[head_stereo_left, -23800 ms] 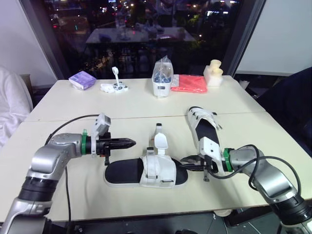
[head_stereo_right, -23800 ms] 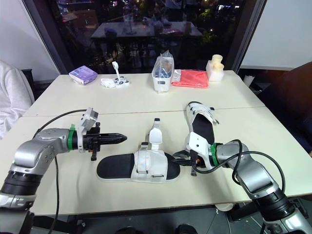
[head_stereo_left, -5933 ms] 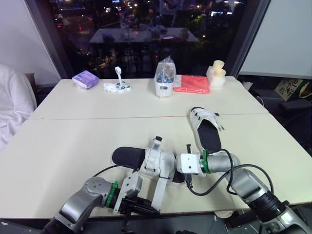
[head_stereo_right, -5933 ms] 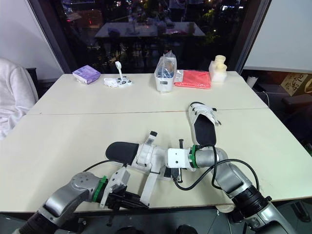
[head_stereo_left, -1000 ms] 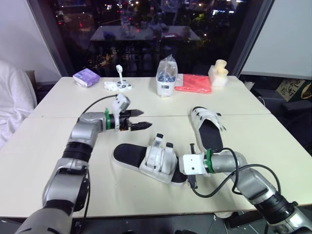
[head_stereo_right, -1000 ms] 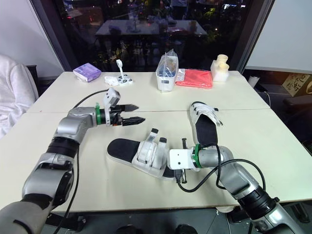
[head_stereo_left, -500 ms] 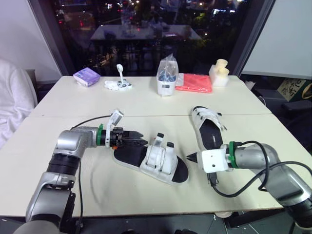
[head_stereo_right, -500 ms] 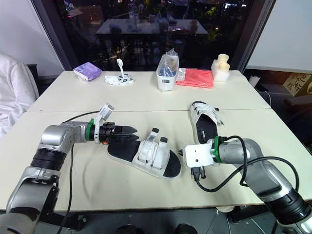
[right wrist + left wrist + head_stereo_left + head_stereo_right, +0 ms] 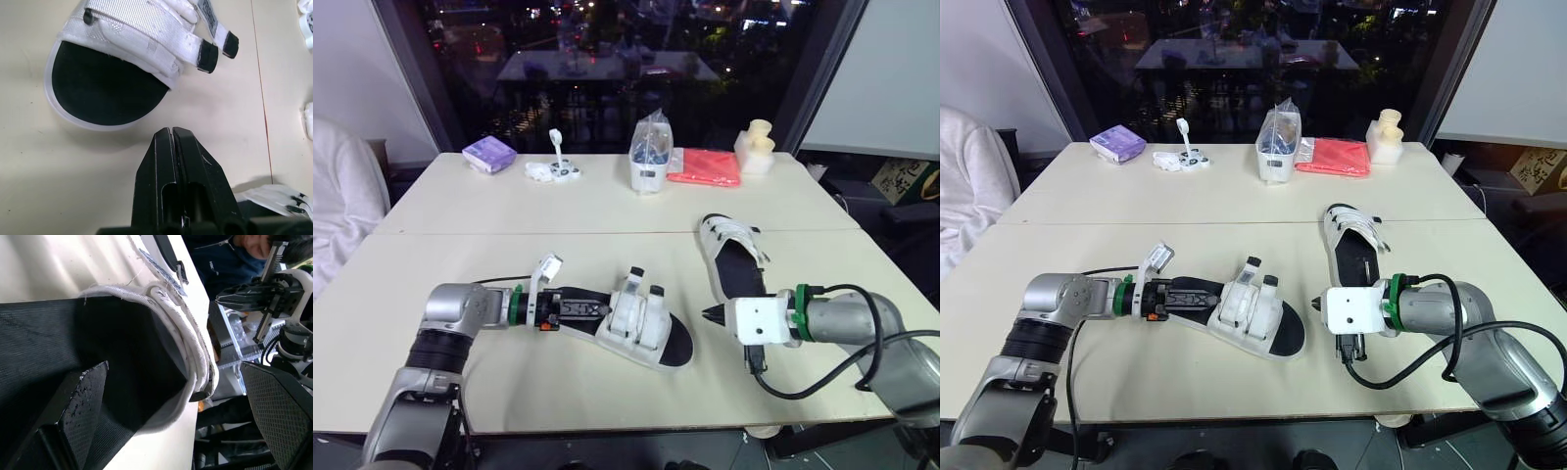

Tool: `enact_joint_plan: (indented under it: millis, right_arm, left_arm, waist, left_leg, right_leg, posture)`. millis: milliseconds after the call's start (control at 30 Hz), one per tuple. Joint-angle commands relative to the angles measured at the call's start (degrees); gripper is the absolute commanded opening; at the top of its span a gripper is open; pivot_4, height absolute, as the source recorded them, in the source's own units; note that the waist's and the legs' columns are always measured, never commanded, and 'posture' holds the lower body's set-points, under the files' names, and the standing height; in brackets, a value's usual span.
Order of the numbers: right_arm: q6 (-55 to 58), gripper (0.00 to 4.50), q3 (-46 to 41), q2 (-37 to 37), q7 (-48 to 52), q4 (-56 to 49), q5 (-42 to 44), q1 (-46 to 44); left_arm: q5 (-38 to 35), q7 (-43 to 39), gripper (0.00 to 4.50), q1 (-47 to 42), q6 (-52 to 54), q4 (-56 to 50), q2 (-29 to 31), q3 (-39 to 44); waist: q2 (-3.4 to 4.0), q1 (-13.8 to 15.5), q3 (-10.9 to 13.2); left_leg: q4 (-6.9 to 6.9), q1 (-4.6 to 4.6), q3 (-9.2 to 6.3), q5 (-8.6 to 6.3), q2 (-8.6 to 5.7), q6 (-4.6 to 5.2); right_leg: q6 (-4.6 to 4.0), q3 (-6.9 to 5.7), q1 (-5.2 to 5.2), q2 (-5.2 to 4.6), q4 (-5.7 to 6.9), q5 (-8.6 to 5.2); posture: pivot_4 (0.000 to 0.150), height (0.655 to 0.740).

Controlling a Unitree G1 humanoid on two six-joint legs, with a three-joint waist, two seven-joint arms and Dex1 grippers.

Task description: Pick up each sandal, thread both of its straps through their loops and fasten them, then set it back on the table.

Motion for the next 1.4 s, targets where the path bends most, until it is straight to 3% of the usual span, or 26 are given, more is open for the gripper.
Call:
enact_joint_plan:
  millis: [33,267,700,1033,1167,1367,1400]
  right_arm:
    - [0.21,0.0,-1.61,-0.58,-0.47,-1.68,0.72,-0.79]
    - [0.95,0.0,-1.23,-0.44,-0.5,-2.08,0.49,-0.98]
    - [2.58,0.0,-0.79,-0.16,-1.33,-3.85,-0.01,0.53]
    - [3.44,0.0,0.72,0.75,-2.66,-3.78,-0.5,-0.08]
    - [3.93,0.0,0.79,0.89,-3.31,-4.32,-0.54,0.48]
    - [4.37,0.0,1.01,0.86,-3.8,-4.6,-0.58,0.68]
    - [4.34,0.0,1.06,0.88,-3.86,-4.53,-0.61,0.69]
  left_arm:
    - [-1.17,-0.12,4.48,-1.66,0.58,0.54,-2.47,-2.36]
    - [-0.12,-3.24,4.48,-6.64,-1.1,5.88,-6.13,-7.15]
    - [0.05,-10.26,4.48,-15.2,1.2,10.5,-6.56,-13.87]
    - [2.07,-8.47,4.48,-18.27,2.48,13.96,-9.6,-17.26]
    - [3.31,-6.78,3.23,-19.2,0.84,17.26,-12.22,-16.62]
    - [3.35,-6.35,0.3,-19.48,1.46,17.75,-12.81,-15.44]
    - [3.12,-6.04,0.03,-19.54,1.91,17.81,-12.87,-14.87]
  waist:
    - [0.0,0.18,0.0]
    - [0.01,1.58,-0.01]
    - [0.0,1.12,0.0]
    - [-0.01,1.17,0.0]
    - [-0.01,1.16,0.0]
    - [-0.01,1.13,0.0]
    - [-0.01,1.13,0.0]
  left_leg:
    - [0.01,0.0,0.0,0.0,-0.04,0.0]
    - [0.07,0.01,0.0,0.0,-0.21,0.01]
    - [0.08,-0.01,0.0,-0.02,-0.21,0.05]
    - [0.08,-0.03,-0.01,-0.02,-0.21,0.05]
    - [0.08,-0.02,-0.02,-0.02,-0.21,0.05]
    - [0.08,-0.03,-0.02,-0.02,-0.21,0.06]
    - [0.08,-0.03,-0.01,-0.02,-0.21,0.06]
  right_leg:
    - [0.01,0.0,0.02,-0.01,0.0,0.01]
    - [-0.08,0.0,0.08,-0.09,-0.02,-0.05]
    - [-0.04,0.0,0.03,-0.05,-0.01,-0.03]
    - [-0.13,0.0,0.03,-0.06,-0.02,-0.09]
    - [-0.1,0.0,0.03,-0.05,0.0,-0.07]
    - [0.01,0.0,0.01,-0.05,0.01,0.0]
    - [0.01,0.0,0.01,-0.05,0.0,0.0]
  posture:
    - [0.15,0.74]
    - [0.15,0.74]
    - [0.15,0.74]
    - [0.15,0.74]
    - [0.15,0.74]
    - [0.15,0.74]
    - [0.15,0.74]
